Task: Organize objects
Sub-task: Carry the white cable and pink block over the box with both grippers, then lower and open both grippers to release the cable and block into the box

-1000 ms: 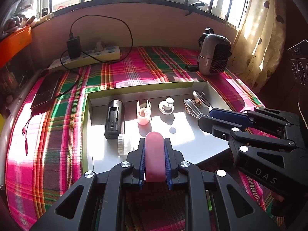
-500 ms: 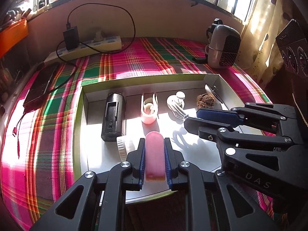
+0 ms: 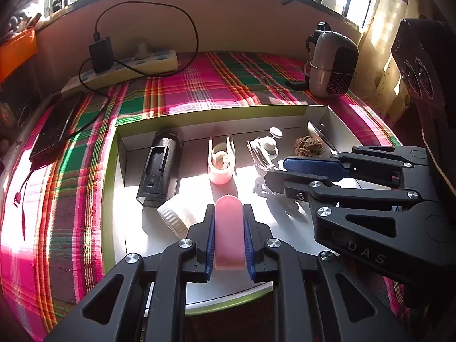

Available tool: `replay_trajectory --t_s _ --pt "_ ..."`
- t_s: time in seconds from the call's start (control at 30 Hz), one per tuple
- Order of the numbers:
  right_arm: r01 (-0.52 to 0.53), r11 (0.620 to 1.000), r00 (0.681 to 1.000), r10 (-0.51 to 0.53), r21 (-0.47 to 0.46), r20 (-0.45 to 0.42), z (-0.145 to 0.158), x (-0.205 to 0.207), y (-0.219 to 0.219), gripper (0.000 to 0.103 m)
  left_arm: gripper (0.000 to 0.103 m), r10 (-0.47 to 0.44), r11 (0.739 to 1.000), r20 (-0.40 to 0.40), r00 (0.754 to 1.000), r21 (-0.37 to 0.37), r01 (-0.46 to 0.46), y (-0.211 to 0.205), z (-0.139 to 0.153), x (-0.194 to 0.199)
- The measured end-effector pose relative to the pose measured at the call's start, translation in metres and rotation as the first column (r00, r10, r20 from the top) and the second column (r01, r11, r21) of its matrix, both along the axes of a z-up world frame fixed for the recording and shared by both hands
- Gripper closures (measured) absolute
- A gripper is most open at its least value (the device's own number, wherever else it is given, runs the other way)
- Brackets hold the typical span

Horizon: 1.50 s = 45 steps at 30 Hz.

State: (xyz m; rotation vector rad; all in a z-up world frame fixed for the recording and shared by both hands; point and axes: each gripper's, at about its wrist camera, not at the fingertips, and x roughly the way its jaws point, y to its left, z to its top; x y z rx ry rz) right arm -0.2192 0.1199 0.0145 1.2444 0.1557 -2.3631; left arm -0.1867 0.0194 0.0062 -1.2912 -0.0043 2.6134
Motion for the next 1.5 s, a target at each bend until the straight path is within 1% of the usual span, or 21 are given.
replay_trajectory --t_s 0.8,0.87,1.0,1.2,1.3,1.4,1.47,1.5 --pt "0.009 1.0 1.0 -0.009 0.016 -0.01 -0.003 -0.003 -0.001 0.081 0.085 0.0 1.0 0.001 1.0 -0.001 0.0 0.001 0.0 -0.001" --pt "0.015 1.0 1.0 -0.014 0.018 -0.013 -0.002 -0.003 -0.001 0.079 0.085 -0.001 1.0 0.0 1.0 -0.002 0.001 0.002 0.0 -0.002" --pt "0.019 1.0 1.0 -0.018 0.018 -0.015 -0.002 -0.003 0.0 0.078 0.085 -0.001 1.0 0.0 1.0 -0.003 0.001 0.002 -0.001 -0.002" --pt "0.03 0.999 0.999 -0.03 0.017 -0.017 -0.001 -0.003 0.002 0.074 0.083 0.001 1.0 0.0 1.0 -0.002 -0.001 0.002 -0.001 -0.001" --pt "0.035 0.999 0.999 -0.035 0.018 -0.018 -0.001 -0.002 0.003 0.073 0.082 0.004 1.0 0.002 1.0 -0.001 -0.004 0.002 0.0 -0.002" --pt "0.04 0.999 0.999 -0.04 0.018 -0.023 0.0 0.0 0.004 0.072 0.075 0.012 1.0 0.002 1.0 -0.005 -0.012 0.001 0.0 -0.002" --pt "0.042 0.999 0.999 -0.042 0.007 -0.024 0.002 0.001 0.007 0.068 0.07 0.016 1.0 0.001 1.0 -0.003 -0.016 0.0 0.0 0.0" --pt "0.044 0.999 0.999 -0.044 0.001 -0.025 0.004 0.002 0.007 0.066 0.069 0.017 1.0 0.001 1.0 -0.001 -0.017 0.0 0.0 0.0"
